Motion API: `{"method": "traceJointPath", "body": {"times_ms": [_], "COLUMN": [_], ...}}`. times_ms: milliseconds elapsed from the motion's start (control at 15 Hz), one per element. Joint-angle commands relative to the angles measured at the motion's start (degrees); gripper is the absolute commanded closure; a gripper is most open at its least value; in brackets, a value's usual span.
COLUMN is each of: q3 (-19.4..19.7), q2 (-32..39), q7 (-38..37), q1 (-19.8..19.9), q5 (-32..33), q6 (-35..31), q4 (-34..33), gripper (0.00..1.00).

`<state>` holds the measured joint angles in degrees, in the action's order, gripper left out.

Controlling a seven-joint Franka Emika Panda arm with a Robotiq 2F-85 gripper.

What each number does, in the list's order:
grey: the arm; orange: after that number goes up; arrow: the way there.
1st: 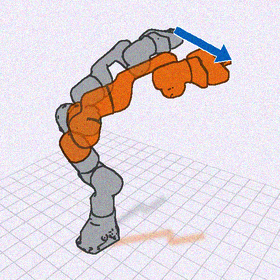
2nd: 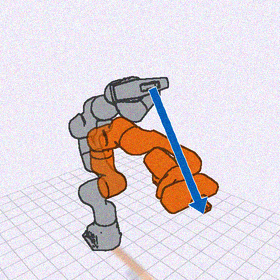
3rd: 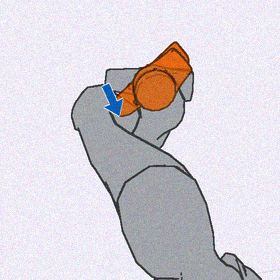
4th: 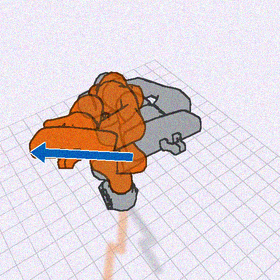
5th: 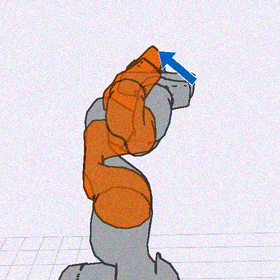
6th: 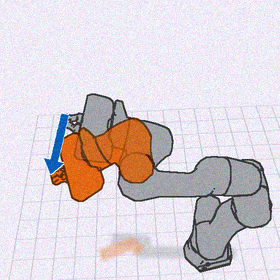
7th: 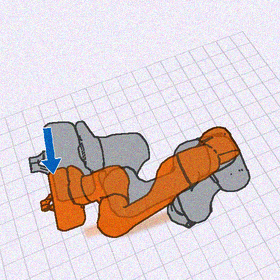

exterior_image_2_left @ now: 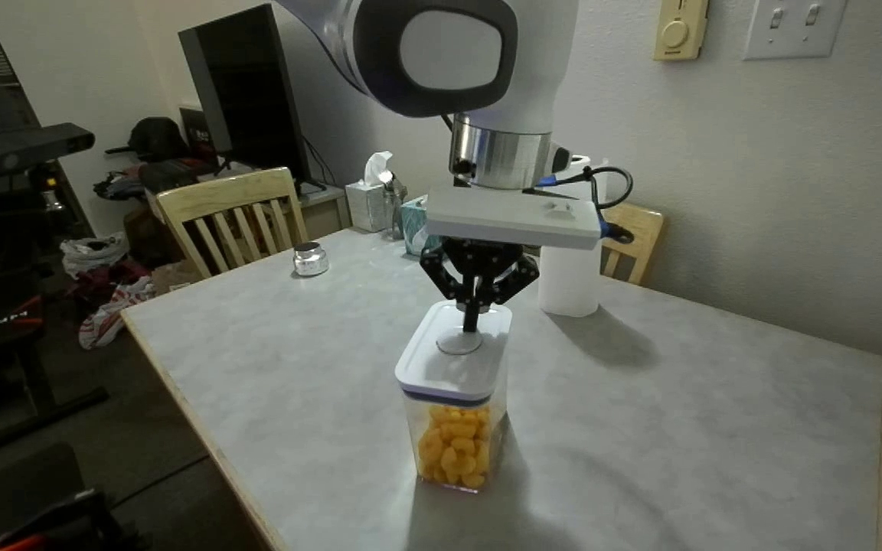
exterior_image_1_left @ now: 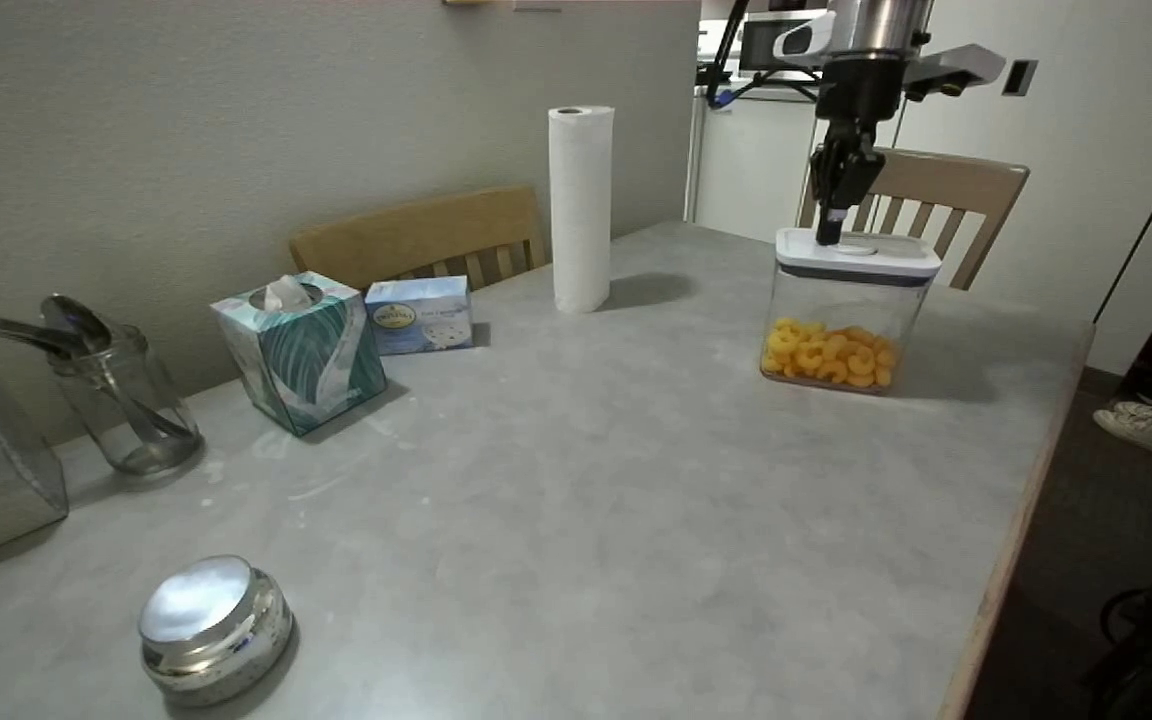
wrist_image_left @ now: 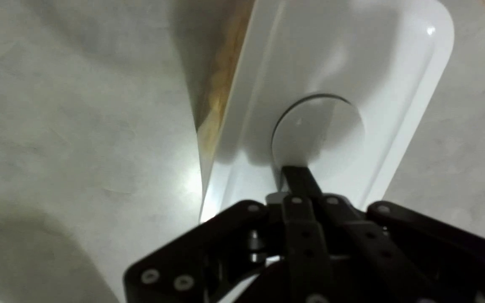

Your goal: Place the lid on the container then push the button

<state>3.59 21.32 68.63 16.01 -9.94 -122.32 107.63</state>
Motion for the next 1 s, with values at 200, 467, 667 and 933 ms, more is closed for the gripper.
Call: {"method": "traceJointPath", "body": {"times_ms": [200,467,667,933], "q3": [-0.5,-0.3,-0.2,0.2], "q2": [8.6,9.5,9.2,6.7], "q7": [4.3,4.0,3.7,2.2], "q1": [2.3,2.4,2.5,1.9], "q5": [-4.5,-4.4,-4.3,-3.2], "q6": [1.6,4.3,5.3,6.6], "q4": [-2.9,-4.5,-5.0,-4.5], "gripper": [1.00,1.00,1.00,1.00]}}
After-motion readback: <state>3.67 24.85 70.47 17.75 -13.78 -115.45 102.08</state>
